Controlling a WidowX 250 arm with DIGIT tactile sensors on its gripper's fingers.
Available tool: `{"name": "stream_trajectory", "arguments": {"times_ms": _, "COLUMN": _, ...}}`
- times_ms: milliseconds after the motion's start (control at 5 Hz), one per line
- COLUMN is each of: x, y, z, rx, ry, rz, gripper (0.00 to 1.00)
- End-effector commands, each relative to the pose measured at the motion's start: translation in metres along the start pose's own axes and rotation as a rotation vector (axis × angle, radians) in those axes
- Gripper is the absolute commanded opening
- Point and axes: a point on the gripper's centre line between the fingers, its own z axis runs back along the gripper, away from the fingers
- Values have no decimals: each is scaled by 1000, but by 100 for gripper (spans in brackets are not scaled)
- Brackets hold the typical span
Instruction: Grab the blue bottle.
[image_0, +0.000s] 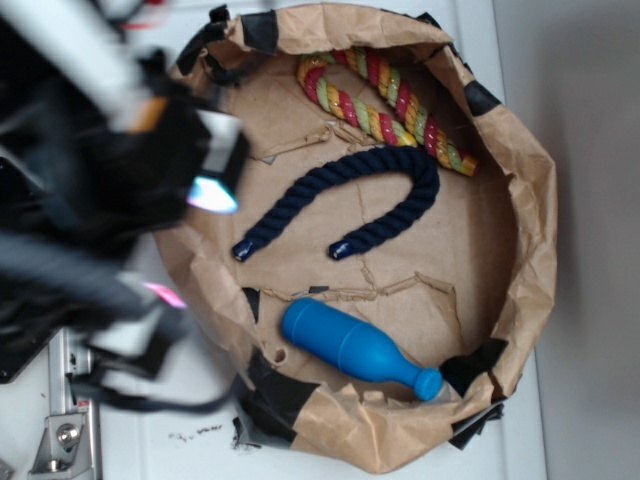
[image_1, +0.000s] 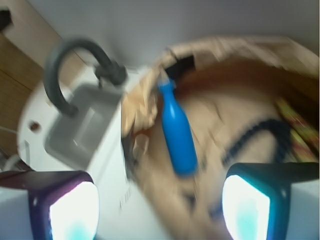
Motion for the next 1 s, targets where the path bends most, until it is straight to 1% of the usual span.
{"name": "stream_trajectory", "arguments": {"times_ms": 0, "x": 24, "y": 10, "z": -78, "rx": -92, "ry": 104, "rz": -92, "gripper": 100}}
{"name": "stream_trajectory", "arguments": {"times_ms": 200, "x": -11, "y": 7, "z": -128, "rx": -2, "ry": 280, "rz": -147, "gripper": 100}}
{"name": "stream_trajectory", "arguments": {"times_ms": 400, "x": -24, "y": -5, "z": -155, "rx": 43, "ry": 340, "rz": -252, "gripper": 100}}
{"name": "stream_trajectory", "arguments": {"times_ms": 600, "x": -15, "y": -16, "z": -166, "rx": 41, "ry": 294, "rz": -243, "gripper": 13}}
{"name": "stream_trajectory", "arguments": {"times_ms": 800, "x": 1, "y": -9, "z": -148, "rx": 109, "ry": 229, "rz": -208, "gripper": 0}}
